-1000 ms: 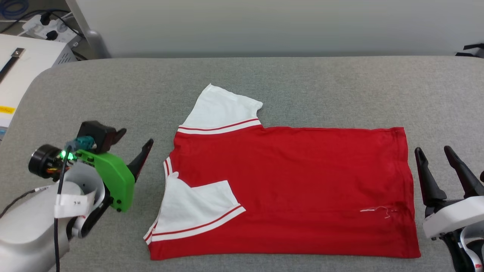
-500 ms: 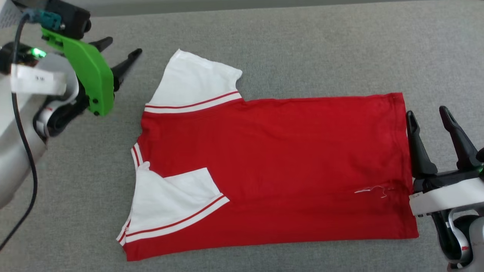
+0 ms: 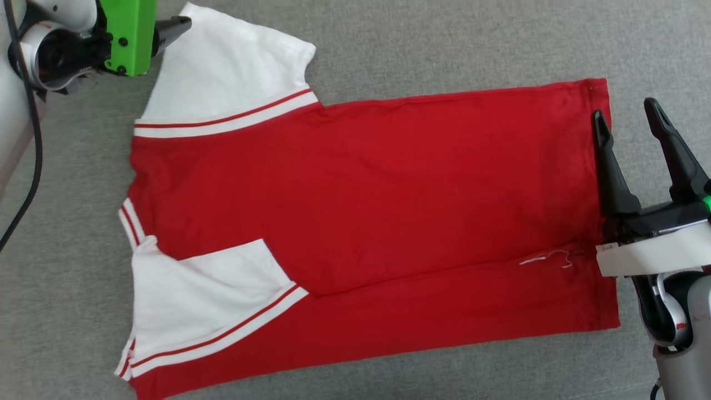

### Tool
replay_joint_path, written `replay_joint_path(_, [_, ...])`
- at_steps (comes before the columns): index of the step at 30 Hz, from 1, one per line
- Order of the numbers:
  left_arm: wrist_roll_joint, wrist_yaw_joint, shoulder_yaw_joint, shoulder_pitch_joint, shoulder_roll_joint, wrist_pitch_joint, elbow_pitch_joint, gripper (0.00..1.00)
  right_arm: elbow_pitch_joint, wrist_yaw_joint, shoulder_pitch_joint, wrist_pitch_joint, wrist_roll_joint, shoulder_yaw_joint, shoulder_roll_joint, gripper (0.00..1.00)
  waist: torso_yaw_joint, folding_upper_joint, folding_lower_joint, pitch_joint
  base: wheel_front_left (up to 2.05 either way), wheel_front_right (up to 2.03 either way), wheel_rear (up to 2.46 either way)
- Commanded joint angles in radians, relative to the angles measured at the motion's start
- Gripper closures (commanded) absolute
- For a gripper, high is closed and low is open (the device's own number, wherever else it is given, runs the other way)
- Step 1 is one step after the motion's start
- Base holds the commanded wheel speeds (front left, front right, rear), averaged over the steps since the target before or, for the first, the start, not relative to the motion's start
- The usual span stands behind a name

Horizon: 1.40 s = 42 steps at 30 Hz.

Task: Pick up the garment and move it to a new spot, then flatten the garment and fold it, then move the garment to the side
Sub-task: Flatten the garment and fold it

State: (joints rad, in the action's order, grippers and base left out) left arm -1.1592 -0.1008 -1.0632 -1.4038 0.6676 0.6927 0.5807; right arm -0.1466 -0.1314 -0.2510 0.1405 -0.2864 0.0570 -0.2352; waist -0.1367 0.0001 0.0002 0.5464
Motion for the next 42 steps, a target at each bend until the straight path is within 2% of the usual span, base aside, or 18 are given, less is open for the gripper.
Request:
replay_joint_path(1, [0.009,0.001,-0.007,-0.025,-0.013,0.007,0.016,0.00,-0.001,0.001,-0.023,0.011,-0.008,0.005,-0.004,0.00,-0.047,-0.0001,-0.0002,0.068,0.00,0.00,0.00])
replay_joint_path(10, [0.060,-0.017,-0.101,-0.010,-0.044,0.082,0.118,0.00,0.029,0.001,-0.058,0.031,-0.020,0.023,-0.013,0.00,-0.072,-0.0001,-0.0002,0.093,0.00,0.00,0.00])
replay_joint_path(11, [0.055,-0.020,-0.109,-0.002,-0.042,0.095,0.123,0.75,0.033,0.001,-0.059,0.033,-0.022,0.021,-0.014,0.00,-0.073,-0.0001,-0.0002,0.088,0.00,0.00,0.00])
replay_joint_path(12, [0.052,-0.022,-0.115,0.002,-0.040,0.101,0.124,1.00,0.035,0.001,-0.059,0.035,-0.022,0.018,-0.015,0.00,-0.072,-0.0001,-0.0002,0.084,0.00,0.00,0.00])
replay_joint_path(16, [0.054,-0.027,-0.130,0.017,-0.030,0.074,0.109,1.00,0.039,0.001,-0.055,0.034,-0.025,0.003,-0.015,0.00,-0.063,-0.0001,-0.0002,0.057,0.00,0.00,0.00])
replay_joint_path(20, [0.087,-0.029,-0.138,0.012,-0.028,-0.011,0.096,1.00,0.032,0.001,-0.067,0.022,-0.029,-0.029,-0.039,0.00,-0.040,-0.0001,-0.0002,0.021,0.00,0.00,0.00])
replay_joint_path(23, [0.091,-0.029,-0.130,0.012,-0.041,-0.089,0.084,1.00,0.015,0.001,-0.094,-0.006,-0.038,-0.057,-0.078,0.00,-0.018,-0.0001,-0.0002,-0.013,0.00,0.00,0.00])
replay_joint_path(27, [0.108,-0.030,-0.143,0.012,-0.050,-0.166,0.052,1.00,0.006,0.001,-0.153,-0.093,-0.068,-0.066,-0.174,0.00,0.009,-0.0001,-0.0002,-0.056,0.00,0.00,0.00])
replay_joint_path(30, [0.110,-0.030,-0.154,0.018,-0.055,-0.206,0.025,1.00,0.025,0.001,-0.203,-0.215,-0.129,-0.032,-0.259,0.00,0.029,-0.0001,-0.0002,-0.078,0.00,0.00,0.00])
replay_joint_path(34, [0.117,-0.030,-0.169,0.025,-0.061,-0.254,-0.012,1.00,0.059,0.001,-0.270,-0.461,-0.249,0.059,-0.395,0.00,0.054,-0.0001,-0.0002,-0.094,0.00,0.00,0.00])
replay_joint_path(39, [0.131,-0.030,-0.182,0.022,-0.067,-0.292,-0.046,1.00,0.109,0.001,-0.352,-0.735,-0.388,0.179,-0.512,0.00,0.080,-0.0001,-0.0002,-0.092,0.00,0.00,0.00])
replay_joint_path(42, [0.137,-0.030,-0.188,0.015,-0.073,-0.304,-0.058,1.00,0.141,0.001,-0.397,-0.851,-0.445,0.244,-0.547,0.00,0.095,-0.0001,-0.0002,-0.080,0.00,0.00,0.00])
